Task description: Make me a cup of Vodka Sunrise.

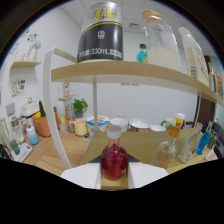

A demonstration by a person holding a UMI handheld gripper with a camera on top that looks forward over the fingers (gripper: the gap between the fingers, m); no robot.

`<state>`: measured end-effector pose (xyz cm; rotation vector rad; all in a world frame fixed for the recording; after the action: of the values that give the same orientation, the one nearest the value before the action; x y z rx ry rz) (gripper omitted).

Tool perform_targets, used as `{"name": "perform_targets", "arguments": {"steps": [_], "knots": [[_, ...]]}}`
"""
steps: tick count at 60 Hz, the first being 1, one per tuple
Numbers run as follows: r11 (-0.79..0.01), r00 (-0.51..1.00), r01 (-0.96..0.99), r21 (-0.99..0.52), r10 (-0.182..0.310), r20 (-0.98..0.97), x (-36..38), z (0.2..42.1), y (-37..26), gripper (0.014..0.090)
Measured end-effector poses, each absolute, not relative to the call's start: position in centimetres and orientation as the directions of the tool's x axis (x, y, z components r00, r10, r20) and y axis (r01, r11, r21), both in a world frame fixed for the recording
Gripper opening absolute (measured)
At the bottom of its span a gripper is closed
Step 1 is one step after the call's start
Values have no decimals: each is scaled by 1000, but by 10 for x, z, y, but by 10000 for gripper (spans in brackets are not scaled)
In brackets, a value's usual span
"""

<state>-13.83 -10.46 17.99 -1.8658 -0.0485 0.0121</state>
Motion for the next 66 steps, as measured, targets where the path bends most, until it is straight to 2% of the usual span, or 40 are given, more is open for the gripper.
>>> {"name": "perform_targets", "arguments": {"steps": [7,20,29,43,50,55,59,66], "knots": [[-281,997,50,-958,76,29,-140,182,-111,349],[-251,995,53,-967,99,29,-125,197,-149,350],[-258,997,46,-965,73,28,-95,186,-184,349],[-342,999,-10,-940,38,-25,-55,135,-217,349],[-360,972,-212,-908,16,-233,-54,134,-217,349],[-358,893,-424,-832,-10,-450,-55,143,-216,350],[-343,766,-611,-713,-31,-642,-57,157,-212,350],[-306,454,-854,-421,-43,-890,-56,180,-208,349]]}}
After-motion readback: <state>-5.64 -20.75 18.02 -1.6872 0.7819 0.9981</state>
